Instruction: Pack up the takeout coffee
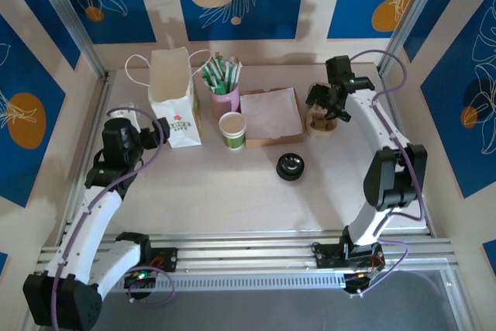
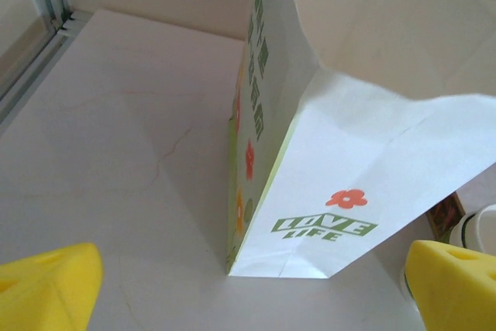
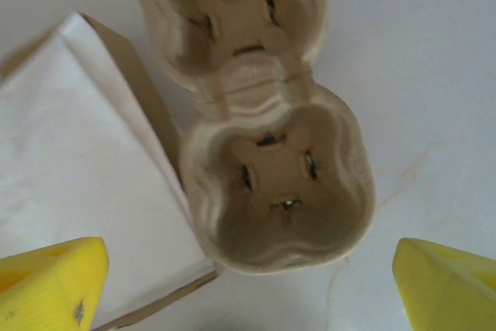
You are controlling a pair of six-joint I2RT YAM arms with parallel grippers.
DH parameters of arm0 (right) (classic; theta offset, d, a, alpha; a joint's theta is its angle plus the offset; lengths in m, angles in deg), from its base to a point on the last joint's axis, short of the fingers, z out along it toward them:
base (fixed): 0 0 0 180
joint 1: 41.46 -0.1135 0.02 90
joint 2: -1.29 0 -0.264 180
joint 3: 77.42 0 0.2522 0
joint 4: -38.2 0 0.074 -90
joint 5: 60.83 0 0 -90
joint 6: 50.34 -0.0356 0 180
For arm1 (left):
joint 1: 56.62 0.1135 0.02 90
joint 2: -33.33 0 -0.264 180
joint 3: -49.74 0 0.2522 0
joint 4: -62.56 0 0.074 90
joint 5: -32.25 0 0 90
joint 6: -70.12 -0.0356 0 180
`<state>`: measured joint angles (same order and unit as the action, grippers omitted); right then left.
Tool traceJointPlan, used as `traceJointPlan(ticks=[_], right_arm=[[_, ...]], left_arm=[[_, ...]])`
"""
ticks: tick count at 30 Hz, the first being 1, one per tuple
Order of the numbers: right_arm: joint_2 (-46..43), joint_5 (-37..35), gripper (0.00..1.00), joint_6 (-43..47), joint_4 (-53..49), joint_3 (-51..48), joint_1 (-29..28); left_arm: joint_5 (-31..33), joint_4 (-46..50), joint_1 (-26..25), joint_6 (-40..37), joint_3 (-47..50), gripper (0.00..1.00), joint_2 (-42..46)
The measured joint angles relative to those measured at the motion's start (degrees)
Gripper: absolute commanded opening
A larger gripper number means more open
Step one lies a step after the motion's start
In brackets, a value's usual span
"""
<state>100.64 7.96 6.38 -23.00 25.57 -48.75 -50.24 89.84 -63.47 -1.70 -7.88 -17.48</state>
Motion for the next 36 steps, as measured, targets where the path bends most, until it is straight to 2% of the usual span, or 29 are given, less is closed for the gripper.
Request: traceJointPlan(ticks=[7, 13, 26, 36], right_arm=[[7.06, -0.46, 0.88, 2.45, -6.38, 7.96, 0.42], [12.5, -0.2, 0.78, 5.64, -9.62, 13.46, 0.7], [21.57, 0.44, 0.72, 11.21, -16.15, 25.51, 0.79], [27.02, 0.81, 0.66, 13.07, -18.47, 27.41, 1.68]], left_arm=[[1.53, 1.16, -0.07, -0.24, 0.44, 1.0, 0.04], [4.59, 1.51, -1.07, -0.74, 0.48, 1.0, 0.07], [7.87, 2.21, -3.98, -3.45, 0.63, 1.0, 0.04], [8.9, 2.21, -4.72, -3.74, 0.66, 1.0, -0.17]])
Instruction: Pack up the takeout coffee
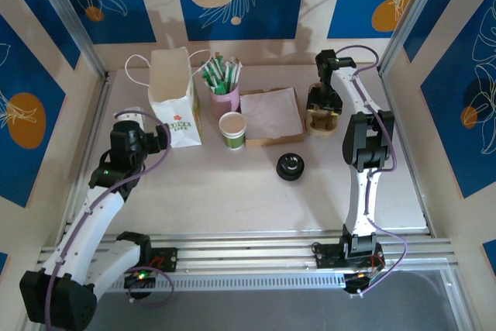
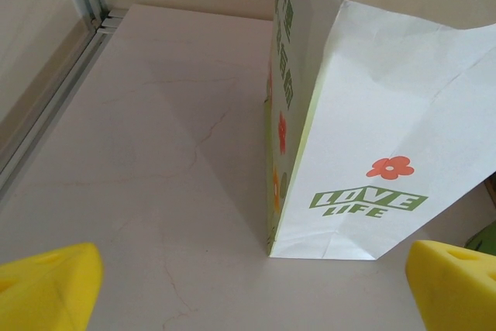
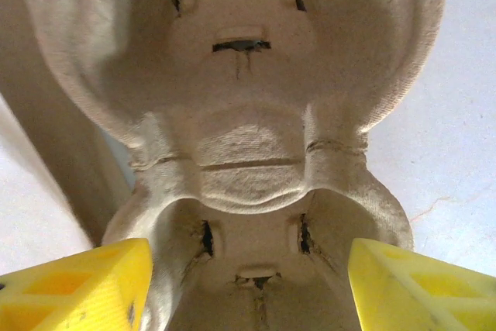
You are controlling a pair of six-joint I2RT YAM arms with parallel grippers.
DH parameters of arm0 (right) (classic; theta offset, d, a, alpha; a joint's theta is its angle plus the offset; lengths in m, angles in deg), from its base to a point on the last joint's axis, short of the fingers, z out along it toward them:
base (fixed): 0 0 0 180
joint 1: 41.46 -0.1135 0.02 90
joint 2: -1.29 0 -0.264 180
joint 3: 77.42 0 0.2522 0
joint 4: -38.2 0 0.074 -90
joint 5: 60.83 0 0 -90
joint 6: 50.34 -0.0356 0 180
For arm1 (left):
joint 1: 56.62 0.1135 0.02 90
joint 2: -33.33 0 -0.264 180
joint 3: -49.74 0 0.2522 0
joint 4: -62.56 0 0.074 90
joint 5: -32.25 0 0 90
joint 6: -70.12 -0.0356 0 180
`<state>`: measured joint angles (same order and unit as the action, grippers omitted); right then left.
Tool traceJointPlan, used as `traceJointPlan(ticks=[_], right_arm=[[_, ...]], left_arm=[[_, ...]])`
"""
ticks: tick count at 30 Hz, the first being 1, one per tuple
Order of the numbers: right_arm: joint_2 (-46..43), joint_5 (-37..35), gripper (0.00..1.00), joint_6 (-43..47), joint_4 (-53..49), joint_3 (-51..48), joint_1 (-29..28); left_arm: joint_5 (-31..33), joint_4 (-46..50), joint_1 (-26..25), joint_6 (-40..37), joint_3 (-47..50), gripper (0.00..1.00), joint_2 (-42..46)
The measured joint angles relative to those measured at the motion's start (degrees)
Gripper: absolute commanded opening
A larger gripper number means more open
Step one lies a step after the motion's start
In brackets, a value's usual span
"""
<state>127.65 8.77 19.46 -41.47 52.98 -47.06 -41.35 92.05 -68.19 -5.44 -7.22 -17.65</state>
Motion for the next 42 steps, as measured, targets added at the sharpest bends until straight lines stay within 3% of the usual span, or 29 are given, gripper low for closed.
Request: traceJointPlan(ticks=[24, 33, 42], right_arm=[[0.57, 0.9, 0.64, 1.7, -0.76, 2.6, -1.62], [-6.34, 5.03, 0.64, 1.7, -0.68, 2.62, -8.94], [-8.9, 12.48, 0.63, 2.64, 1.77, 1.36, -22.64]], left_arm=[[0.81, 0.02, -0.72, -1.46, 0.0, 1.0, -0.7], [0.79, 0.04, -0.74, -1.49, 0.0, 1.0, -1.38], [0.79, 0.2, -1.14, -1.49, 0.0, 1.0, -1.38]])
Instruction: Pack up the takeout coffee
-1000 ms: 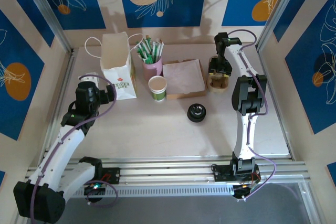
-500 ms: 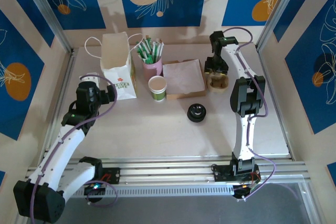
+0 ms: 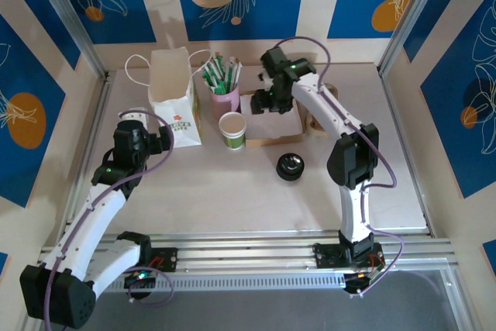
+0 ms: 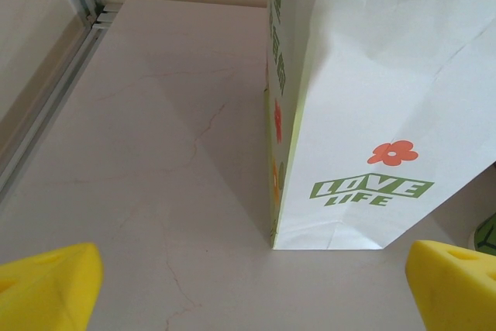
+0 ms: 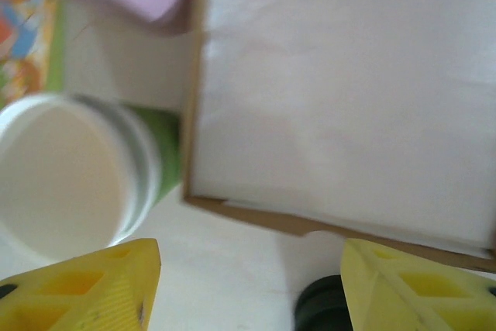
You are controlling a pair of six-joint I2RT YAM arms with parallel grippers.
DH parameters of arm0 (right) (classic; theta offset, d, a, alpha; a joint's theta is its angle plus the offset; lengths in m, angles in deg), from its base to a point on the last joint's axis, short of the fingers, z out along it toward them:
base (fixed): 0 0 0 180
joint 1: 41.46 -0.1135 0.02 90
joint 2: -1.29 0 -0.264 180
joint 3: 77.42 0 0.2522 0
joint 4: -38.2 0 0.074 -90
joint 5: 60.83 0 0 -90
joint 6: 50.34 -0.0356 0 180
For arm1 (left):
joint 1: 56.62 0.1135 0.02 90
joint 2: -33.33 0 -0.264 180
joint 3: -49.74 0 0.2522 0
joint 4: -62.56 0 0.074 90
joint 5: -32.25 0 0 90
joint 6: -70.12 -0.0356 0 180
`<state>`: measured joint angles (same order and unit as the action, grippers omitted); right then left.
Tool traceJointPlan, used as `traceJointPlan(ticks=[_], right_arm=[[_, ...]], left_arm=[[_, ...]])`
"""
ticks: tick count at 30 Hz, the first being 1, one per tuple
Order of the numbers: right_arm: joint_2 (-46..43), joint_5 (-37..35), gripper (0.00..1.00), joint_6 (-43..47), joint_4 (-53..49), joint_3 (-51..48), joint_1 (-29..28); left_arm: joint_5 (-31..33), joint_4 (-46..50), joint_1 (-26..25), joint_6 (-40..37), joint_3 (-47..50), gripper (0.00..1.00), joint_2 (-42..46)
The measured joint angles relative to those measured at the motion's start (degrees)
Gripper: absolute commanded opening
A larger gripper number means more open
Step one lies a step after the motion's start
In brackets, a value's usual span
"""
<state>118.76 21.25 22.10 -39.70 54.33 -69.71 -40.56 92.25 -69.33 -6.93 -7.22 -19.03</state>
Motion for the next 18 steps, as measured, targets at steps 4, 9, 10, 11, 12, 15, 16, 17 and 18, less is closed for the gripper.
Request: traceJointPlan(ticks=[4, 9, 10, 11, 12, 15, 16, 17, 18], right_arm=[[0.0, 2.43, 0.62, 0.39, 0.63, -0.52, -3.13], [0.55, 3.06, 0.6, 1.03, 0.66, -0.33, -4.63], [1.07, 3.02, 0.58, 1.14, 0.52, 0.02, -4.83], [1.81, 3.02, 0.57, 1.2, 0.39, 0.5, -5.03], [2.56, 3.02, 0.57, 1.38, 0.37, 0.87, -5.16], [4.74, 2.78, 0.56, 1.51, 0.11, 1.51, -5.57], [5.49, 2.73, 0.55, 1.62, -0.04, 1.68, -5.7], [6.14, 2.71, 0.53, 1.64, -0.28, 1.97, -5.77], [6.62, 2.6, 0.52, 1.81, -0.44, 2.21, -5.86]], left_arm=[[0.02, 0.02, -0.46, -0.02, 0.0, 1.0, 0.0], [0.0, 0.02, -0.61, -0.02, 0.0, 1.0, 0.0], [0.0, 0.0, -0.61, -0.02, 0.0, 1.0, 0.0], [0.0, 0.02, -0.61, -0.04, 0.0, 1.0, 0.0], [0.0, 0.0, -0.61, -0.04, 0.0, 1.0, 0.0], [0.0, 0.0, -0.76, -0.22, 0.0, 1.0, 0.0], [0.0, 0.0, -0.83, -0.37, 0.0, 1.0, 0.0], [0.0, 0.0, -0.83, -0.48, 0.0, 1.0, 0.0], [0.0, 0.0, -0.9, -0.66, 0.0, 1.0, 0.0]])
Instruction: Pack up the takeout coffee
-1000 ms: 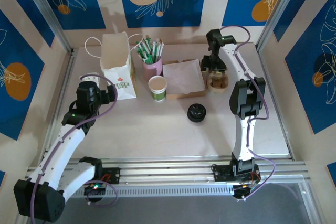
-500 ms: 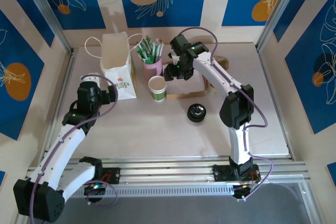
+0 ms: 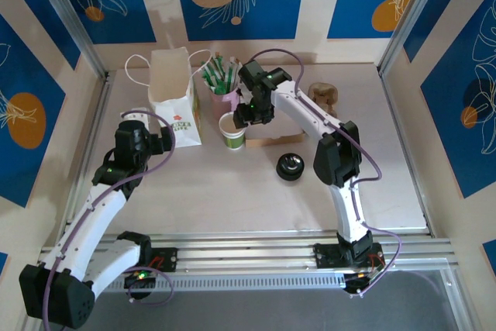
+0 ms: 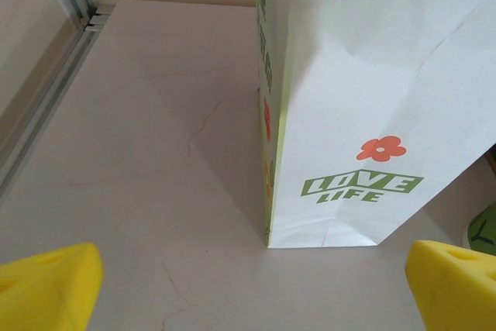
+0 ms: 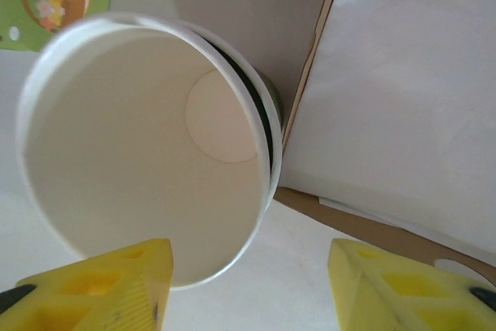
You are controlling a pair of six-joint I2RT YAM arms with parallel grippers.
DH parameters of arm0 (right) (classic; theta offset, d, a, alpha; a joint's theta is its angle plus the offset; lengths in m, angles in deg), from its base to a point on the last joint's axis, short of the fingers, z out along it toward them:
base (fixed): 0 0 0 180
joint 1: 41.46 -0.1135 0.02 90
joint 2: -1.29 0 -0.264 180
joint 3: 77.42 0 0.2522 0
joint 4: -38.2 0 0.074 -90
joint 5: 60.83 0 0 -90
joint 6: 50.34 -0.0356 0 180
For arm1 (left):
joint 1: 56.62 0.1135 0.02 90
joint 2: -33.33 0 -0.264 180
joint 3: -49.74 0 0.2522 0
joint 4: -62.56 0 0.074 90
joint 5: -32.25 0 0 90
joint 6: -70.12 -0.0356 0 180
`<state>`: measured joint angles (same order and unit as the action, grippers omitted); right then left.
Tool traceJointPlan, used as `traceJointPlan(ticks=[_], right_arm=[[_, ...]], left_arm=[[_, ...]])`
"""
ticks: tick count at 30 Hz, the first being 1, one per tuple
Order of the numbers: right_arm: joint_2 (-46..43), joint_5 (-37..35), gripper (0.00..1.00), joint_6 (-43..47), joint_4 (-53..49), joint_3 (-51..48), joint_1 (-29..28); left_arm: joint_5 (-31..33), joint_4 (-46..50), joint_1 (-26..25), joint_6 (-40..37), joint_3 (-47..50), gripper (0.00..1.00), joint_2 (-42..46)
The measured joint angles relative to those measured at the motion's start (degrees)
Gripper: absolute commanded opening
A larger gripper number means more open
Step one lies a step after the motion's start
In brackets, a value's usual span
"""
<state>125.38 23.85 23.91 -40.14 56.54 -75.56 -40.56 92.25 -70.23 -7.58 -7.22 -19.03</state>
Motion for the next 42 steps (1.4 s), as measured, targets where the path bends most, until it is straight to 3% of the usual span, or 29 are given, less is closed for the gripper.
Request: traceJointPlan(ticks=[14, 32, 42], right_arm=[[5.25, -1.2, 0.38, 0.72, -3.04, 8.72, -1.2], [7.63, -4.83, 0.03, 1.84, -6.86, 14.05, -2.16], [7.82, -5.18, 0.0, 1.77, -7.89, 14.99, -2.23]], left_arm=[[0.02, 0.02, -0.2, -0.46, 0.0, 1.0, -0.02], [0.02, 0.02, -0.48, -0.83, 0.0, 1.0, -0.66], [0.02, 0.02, -0.81, -0.85, 0.0, 1.0, -0.66]])
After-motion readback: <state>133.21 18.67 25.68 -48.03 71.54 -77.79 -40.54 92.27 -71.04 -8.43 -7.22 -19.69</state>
